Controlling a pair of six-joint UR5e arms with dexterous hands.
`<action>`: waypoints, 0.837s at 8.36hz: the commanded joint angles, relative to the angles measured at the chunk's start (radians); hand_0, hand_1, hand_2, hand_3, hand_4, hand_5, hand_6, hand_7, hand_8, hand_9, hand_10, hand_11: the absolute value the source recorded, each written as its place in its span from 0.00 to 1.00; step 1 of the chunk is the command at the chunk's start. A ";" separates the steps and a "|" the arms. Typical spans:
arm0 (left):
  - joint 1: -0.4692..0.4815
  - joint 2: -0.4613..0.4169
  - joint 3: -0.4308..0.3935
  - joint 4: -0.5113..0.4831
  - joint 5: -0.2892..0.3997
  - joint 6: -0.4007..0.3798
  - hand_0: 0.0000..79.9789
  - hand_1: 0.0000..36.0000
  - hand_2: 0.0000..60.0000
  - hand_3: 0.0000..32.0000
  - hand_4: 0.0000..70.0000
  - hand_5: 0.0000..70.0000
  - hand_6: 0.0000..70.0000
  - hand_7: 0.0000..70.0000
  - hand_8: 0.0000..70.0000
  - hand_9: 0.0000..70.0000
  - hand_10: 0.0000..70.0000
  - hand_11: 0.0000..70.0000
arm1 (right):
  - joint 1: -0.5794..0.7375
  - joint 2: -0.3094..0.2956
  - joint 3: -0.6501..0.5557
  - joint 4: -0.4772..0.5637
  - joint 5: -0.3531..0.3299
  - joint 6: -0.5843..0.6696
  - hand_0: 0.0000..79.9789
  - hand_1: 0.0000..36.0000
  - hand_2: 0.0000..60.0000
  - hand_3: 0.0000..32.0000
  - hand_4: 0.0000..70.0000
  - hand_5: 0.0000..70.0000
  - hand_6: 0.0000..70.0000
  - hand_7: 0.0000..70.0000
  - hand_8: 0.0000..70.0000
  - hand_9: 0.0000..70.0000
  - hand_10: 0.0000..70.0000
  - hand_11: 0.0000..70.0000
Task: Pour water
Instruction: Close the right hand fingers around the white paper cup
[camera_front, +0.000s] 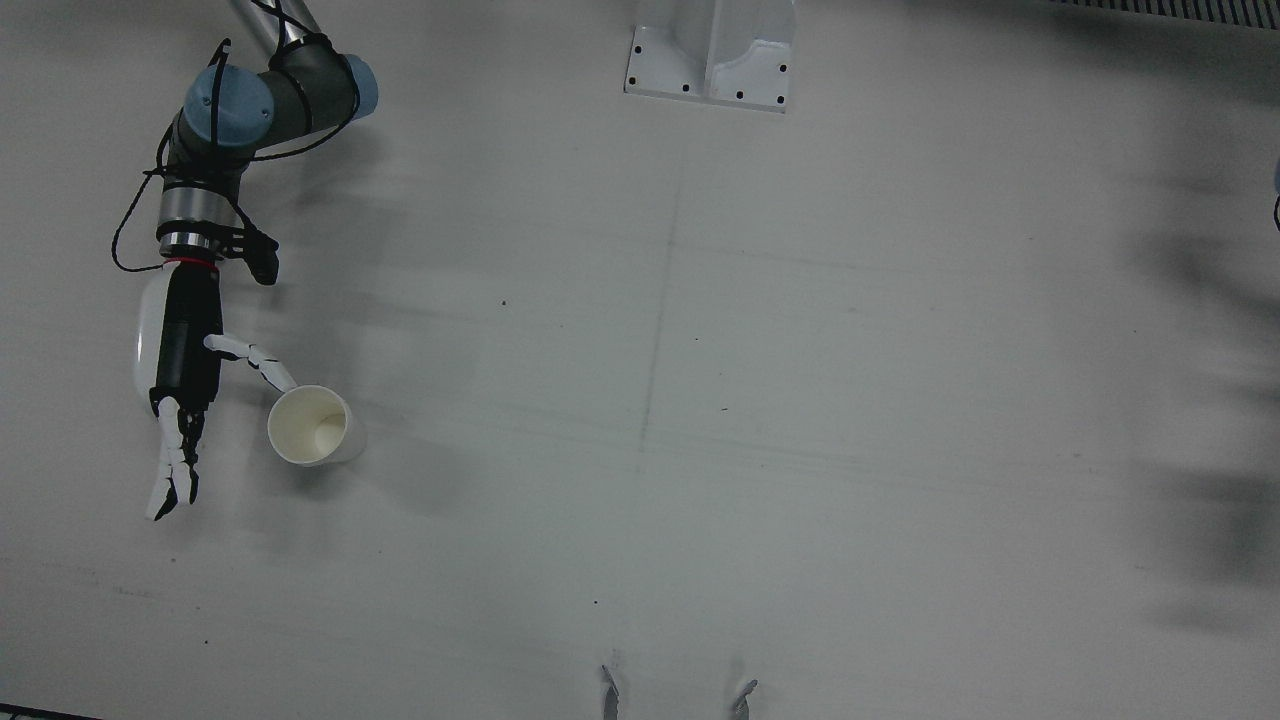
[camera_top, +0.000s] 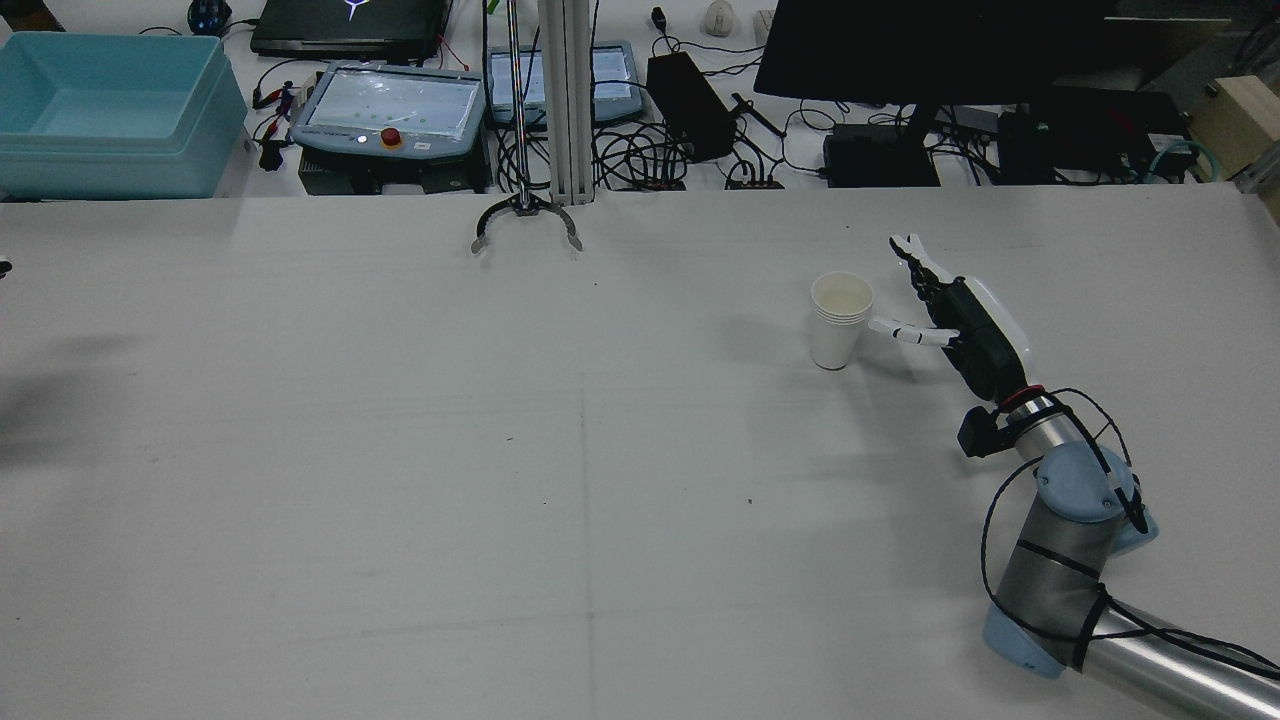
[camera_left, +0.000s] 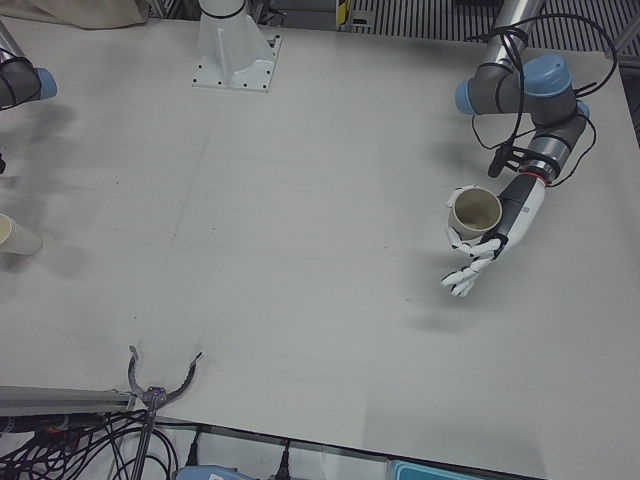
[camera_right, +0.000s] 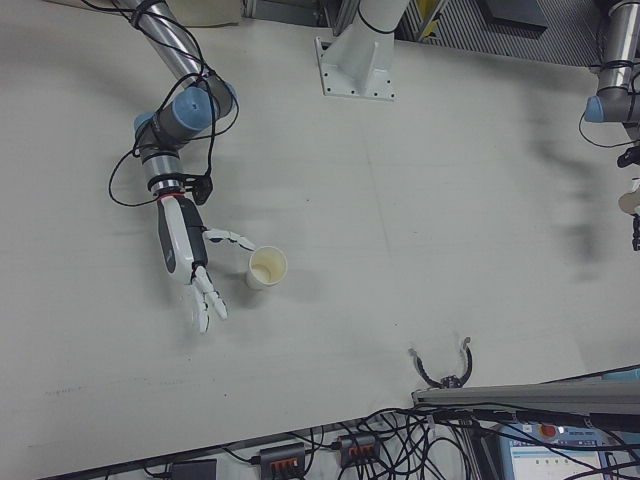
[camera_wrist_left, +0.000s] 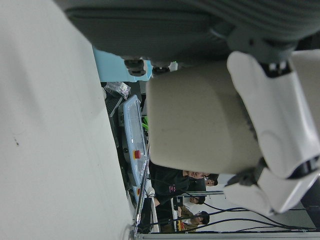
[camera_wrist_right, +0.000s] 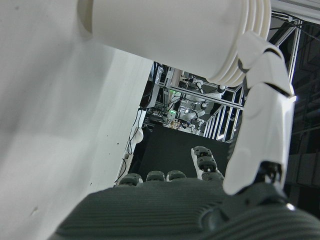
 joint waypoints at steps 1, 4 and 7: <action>0.004 -0.002 0.014 -0.001 0.000 0.002 0.60 0.69 1.00 0.00 1.00 0.86 0.28 0.19 0.15 0.12 0.05 0.08 | -0.010 -0.007 -0.005 0.000 0.005 0.000 0.65 0.66 0.31 0.00 0.00 0.07 0.00 0.00 0.00 0.00 0.00 0.00; 0.004 -0.003 0.020 -0.001 0.001 0.004 0.60 0.69 1.00 0.00 1.00 0.86 0.28 0.19 0.15 0.12 0.05 0.08 | -0.011 -0.006 -0.004 0.000 0.005 0.003 0.65 0.65 0.31 0.00 0.00 0.07 0.00 0.00 0.00 0.00 0.00 0.00; 0.004 -0.008 0.025 0.002 0.001 0.007 0.60 0.68 1.00 0.00 1.00 0.86 0.28 0.19 0.15 0.12 0.05 0.08 | -0.013 -0.007 -0.001 0.000 0.003 0.008 0.65 0.65 0.30 0.00 0.00 0.08 0.00 0.00 0.00 0.00 0.00 0.00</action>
